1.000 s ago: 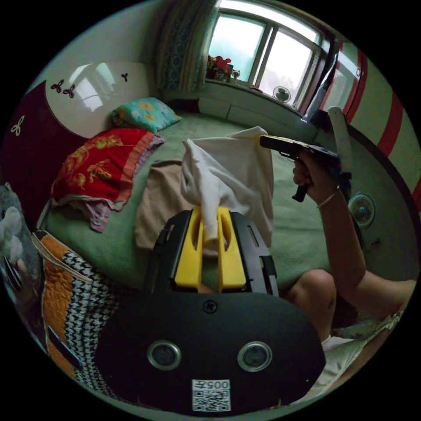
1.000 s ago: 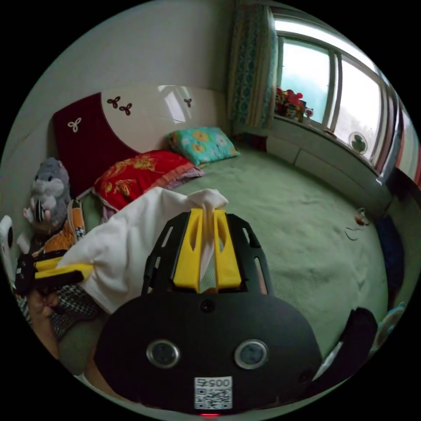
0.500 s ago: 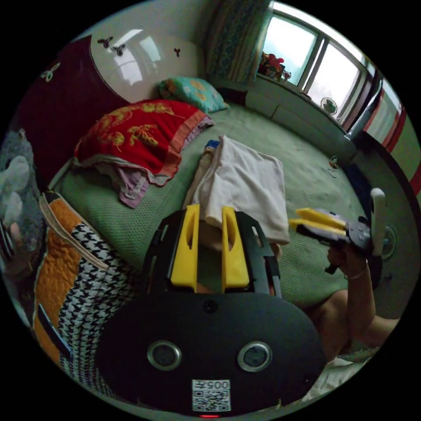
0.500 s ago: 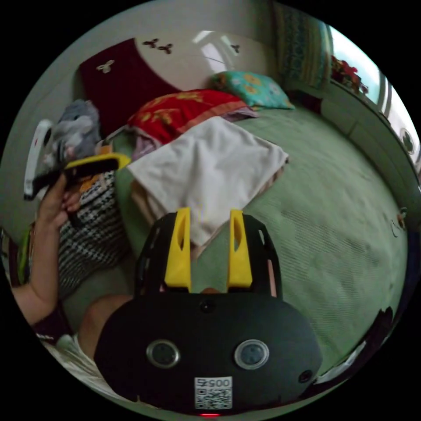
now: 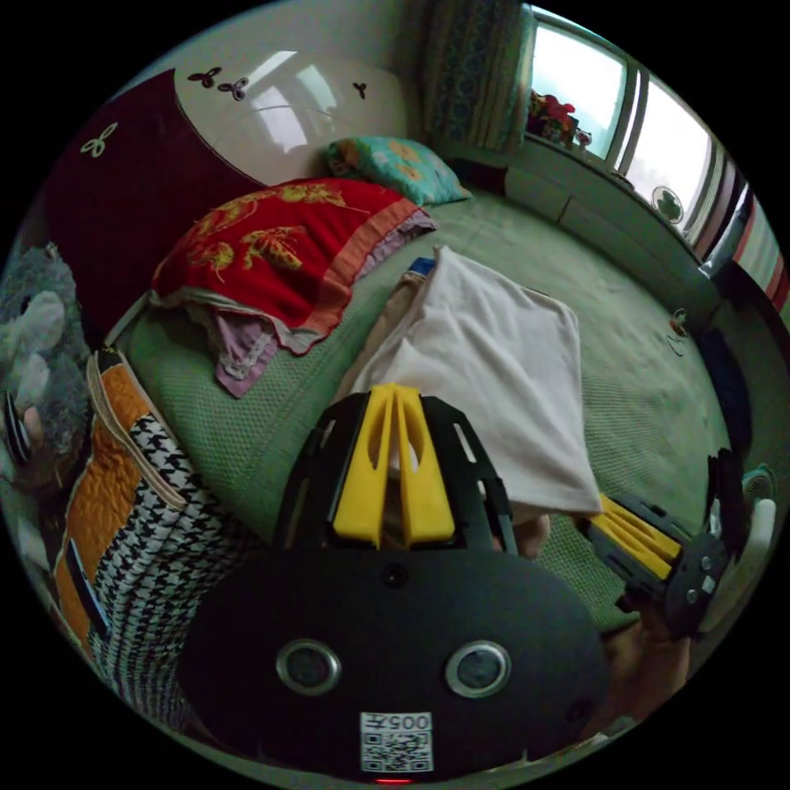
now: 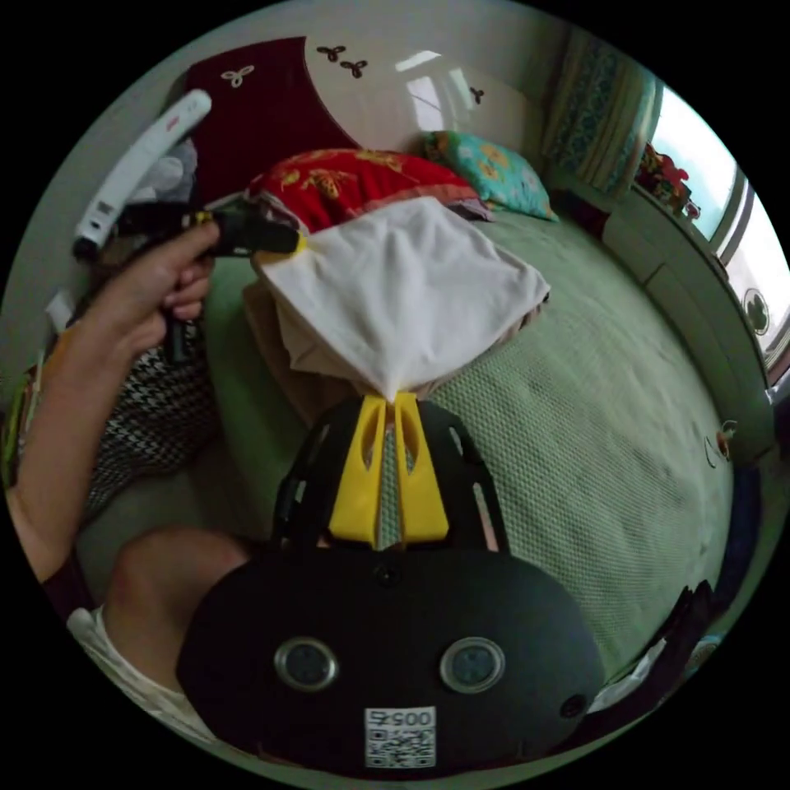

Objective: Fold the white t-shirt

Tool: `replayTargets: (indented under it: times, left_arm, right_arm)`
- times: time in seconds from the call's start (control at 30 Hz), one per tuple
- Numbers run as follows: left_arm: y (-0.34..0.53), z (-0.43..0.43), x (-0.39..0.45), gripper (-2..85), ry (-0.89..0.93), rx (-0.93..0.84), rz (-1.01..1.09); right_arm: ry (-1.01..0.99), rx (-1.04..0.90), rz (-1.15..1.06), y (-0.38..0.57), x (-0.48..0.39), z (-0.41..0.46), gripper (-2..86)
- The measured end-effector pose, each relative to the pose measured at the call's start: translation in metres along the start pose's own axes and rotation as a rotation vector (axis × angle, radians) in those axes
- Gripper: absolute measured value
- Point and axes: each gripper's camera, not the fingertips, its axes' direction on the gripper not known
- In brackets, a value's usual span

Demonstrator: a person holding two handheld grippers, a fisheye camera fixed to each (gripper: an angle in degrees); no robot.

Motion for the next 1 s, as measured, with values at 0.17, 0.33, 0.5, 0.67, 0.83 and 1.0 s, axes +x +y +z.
replayTargets:
  times: [0.17, 0.33, 0.5, 0.67, 0.83, 1.0]
  left_arm:
    - [0.009, 0.024, 0.014, 6.4, 0.009, -0.071, 0.01]
    - [0.023, 0.025, 0.04, 3.3, -0.039, -0.072, -0.012]
    - [0.048, -0.008, 0.082, 0.9, -0.045, -0.008, 0.064]
    - [0.086, -0.026, 0.163, 0.5, 0.076, -0.028, 0.208]
    - [0.135, -0.017, 0.277, 0.2, 0.294, -0.096, 0.357]
    - [0.177, 0.007, 0.37, -0.3, 0.379, -0.134, 0.429]
  right_arm:
    - [-0.103, -0.06, 0.032, 0.024, 0.016, -0.002, -1.4]
    - [-0.186, -0.247, 0.118, 0.059, 0.026, 0.023, -1.6]
    - [-0.128, -0.217, 0.178, 0.094, 0.056, -0.034, -1.5]
    - [-0.115, -0.077, 0.372, 0.2, 0.1, -0.136, -1.3]
    - [0.107, 0.019, 0.579, 0.34, 0.139, -0.234, -1.1]
    - [0.216, -0.008, 0.775, 0.481, 0.17, -0.308, -1.0]
